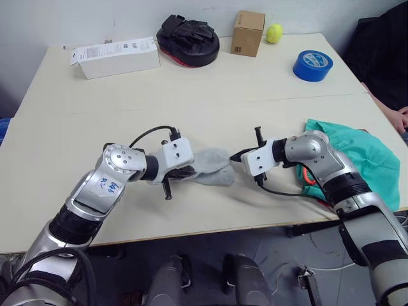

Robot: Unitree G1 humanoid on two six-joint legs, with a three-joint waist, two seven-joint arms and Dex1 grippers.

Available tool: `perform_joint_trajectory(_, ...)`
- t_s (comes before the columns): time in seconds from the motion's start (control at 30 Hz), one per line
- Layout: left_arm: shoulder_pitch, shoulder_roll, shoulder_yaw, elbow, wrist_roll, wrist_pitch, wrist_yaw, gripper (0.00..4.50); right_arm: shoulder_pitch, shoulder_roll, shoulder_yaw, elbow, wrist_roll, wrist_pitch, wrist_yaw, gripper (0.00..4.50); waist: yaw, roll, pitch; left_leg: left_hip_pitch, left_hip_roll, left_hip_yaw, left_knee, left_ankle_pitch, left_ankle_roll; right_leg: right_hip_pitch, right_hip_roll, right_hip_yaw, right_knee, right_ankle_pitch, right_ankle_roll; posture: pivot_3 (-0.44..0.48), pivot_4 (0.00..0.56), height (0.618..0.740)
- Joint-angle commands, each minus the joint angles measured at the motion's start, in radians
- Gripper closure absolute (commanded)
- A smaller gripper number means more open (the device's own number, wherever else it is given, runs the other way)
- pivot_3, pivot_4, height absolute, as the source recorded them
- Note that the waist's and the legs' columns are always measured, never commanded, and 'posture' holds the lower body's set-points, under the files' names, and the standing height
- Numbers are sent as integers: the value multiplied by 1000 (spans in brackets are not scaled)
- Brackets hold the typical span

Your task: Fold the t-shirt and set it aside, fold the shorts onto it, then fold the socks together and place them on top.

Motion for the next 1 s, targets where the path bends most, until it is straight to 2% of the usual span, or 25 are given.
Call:
perform_joint_trajectory(0.03,1,-3,6,-20,2,-11,6,4500,-8,-19,-3,-32,-26,-13,-23,3615,0,0,0,0,0,0,0,0,0,0,0,0,0,0,0,0,150,740)
perform_joint_trajectory(0.17,-2,-7,7,-15,3,-12,11,4500,-16,-28,19,-2,-92,-60,-59,2247,0,0,0,0,0,0,0,0,0,0,0,0,0,0,0,0,150,740)
perform_joint_trajectory(0.47,13,-11,1,-32,8,-10,25,4500,-25,32,14,15,-81,-40,-85,2247,-4,0,0,2,0,0,0,0,0,1,-1,1,1,0,0,0,150,740)
perform_joint_trajectory(0.57,16,-9,1,-38,7,-6,28,4500,-22,36,12,14,-77,-40,-86,2860,-6,0,0,3,1,1,0,0,-1,1,-1,2,2,-1,-1,0,150,740)
perform_joint_trajectory(0.73,25,-4,4,-40,6,-8,30,4500,-26,35,6,14,-66,-40,-82,4462,-5,0,0,3,0,1,0,0,-1,1,0,2,4,-2,-1,0,150,740)
perform_joint_trajectory(1.0,23,11,15,-27,7,-28,21,4500,-42,21,-9,1,-48,-33,-68,4462,-3,0,0,3,0,1,0,0,-1,1,-1,2,4,-2,-1,0,150,740)
